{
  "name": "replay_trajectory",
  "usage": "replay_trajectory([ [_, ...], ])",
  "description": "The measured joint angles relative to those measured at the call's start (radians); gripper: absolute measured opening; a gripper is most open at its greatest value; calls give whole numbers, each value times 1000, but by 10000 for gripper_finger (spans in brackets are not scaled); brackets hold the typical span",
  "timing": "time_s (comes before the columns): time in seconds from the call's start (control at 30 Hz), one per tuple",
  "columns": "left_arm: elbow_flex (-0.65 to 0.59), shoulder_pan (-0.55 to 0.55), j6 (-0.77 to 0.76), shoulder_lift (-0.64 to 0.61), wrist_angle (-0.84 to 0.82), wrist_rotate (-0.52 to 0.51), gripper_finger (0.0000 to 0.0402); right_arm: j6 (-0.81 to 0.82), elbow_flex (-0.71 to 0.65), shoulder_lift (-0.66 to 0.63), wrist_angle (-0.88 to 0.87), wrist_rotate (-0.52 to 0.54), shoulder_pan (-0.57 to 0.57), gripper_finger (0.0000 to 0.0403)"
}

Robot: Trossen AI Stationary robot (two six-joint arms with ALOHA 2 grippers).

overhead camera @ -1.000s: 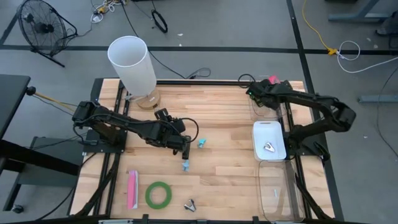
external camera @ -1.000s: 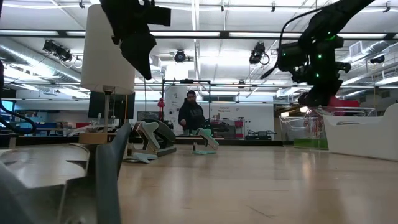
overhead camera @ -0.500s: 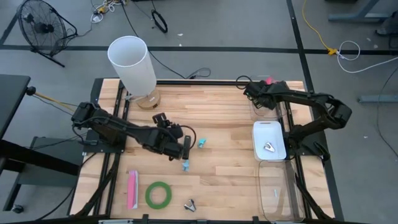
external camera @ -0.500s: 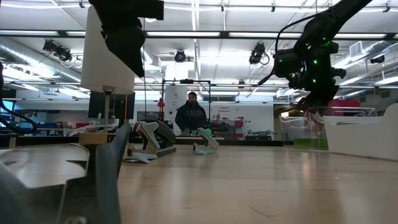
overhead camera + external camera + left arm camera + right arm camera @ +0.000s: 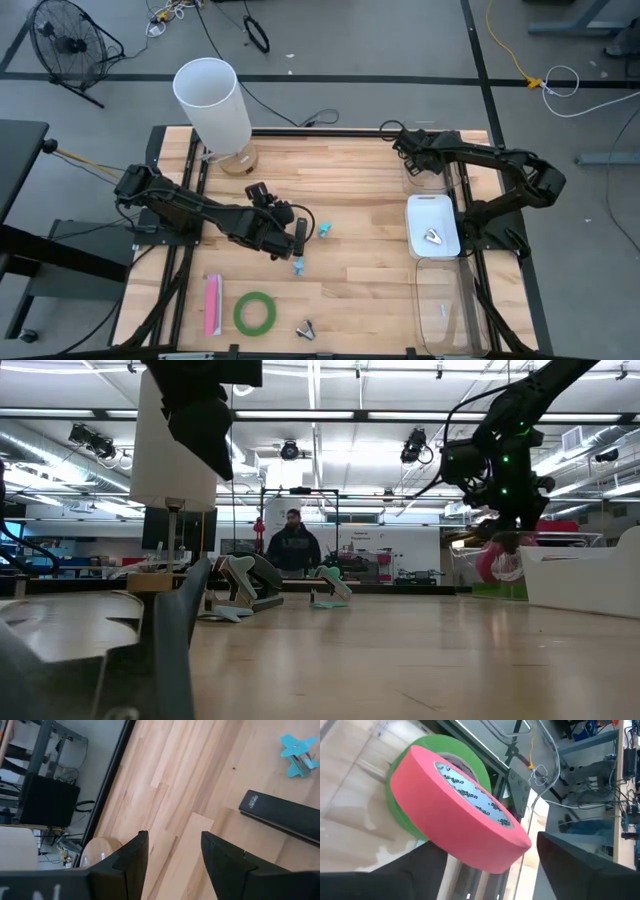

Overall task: Pick and place Stapler, Stapler remover, tape
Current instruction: Put the pink masking tape into the top transparent bin, then put the black stapler into the bottom transparent bin

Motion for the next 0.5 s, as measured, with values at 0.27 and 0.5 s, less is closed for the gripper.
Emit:
replay_trajectory([
  [0.27, 0, 0, 0, 0, 0, -12, 186, 1, 23, -1, -26, -46, 12, 291],
  [0.5, 0, 1, 0, 0, 0, -22, 186, 27, 130, -49, -160, -54, 82, 245],
])
